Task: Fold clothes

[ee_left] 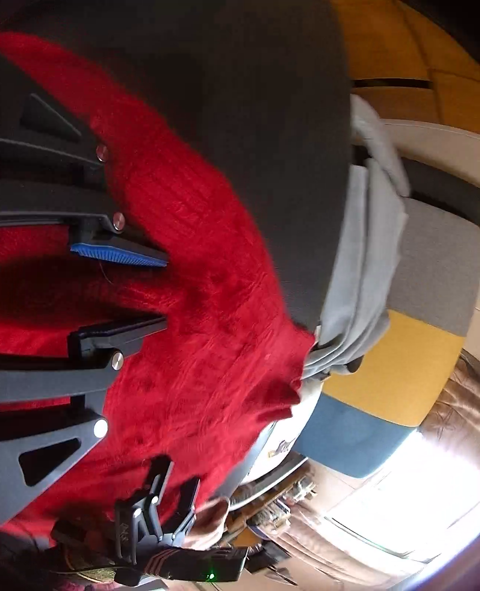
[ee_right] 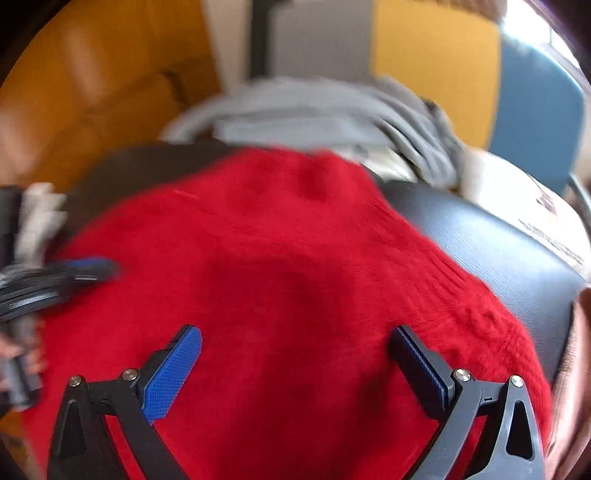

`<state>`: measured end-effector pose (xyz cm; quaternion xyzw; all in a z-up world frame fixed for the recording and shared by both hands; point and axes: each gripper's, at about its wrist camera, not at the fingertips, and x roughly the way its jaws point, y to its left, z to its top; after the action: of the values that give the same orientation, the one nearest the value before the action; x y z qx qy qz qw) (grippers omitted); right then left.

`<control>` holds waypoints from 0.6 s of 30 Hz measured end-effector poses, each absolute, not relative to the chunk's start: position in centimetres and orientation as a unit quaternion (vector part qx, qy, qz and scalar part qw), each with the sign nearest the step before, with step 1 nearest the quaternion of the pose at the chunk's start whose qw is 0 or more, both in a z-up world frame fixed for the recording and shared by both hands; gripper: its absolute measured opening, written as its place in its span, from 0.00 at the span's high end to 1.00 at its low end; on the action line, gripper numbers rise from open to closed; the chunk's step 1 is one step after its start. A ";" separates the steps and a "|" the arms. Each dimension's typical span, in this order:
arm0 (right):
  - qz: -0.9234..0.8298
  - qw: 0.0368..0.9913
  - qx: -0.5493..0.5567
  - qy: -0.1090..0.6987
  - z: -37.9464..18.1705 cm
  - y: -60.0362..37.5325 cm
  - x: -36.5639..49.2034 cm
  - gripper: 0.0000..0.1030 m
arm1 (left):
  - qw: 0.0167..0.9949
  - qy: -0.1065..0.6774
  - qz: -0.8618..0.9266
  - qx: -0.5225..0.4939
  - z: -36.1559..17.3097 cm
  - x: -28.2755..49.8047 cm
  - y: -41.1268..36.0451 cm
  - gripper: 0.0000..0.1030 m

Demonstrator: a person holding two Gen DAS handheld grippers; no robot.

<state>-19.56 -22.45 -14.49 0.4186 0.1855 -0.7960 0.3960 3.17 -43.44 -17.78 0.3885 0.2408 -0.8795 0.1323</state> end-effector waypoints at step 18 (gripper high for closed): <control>-0.851 0.305 0.406 0.130 -15.1 -18.3 -23.4 0.00 | 0.141 0.325 -0.885 0.303 -11.5 15.3 -46.2 0.68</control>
<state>-23.39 -18.26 -15.14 0.4064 0.1295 -0.8514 0.3053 15.32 -46.17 -11.54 0.3030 0.3247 -0.8848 0.1411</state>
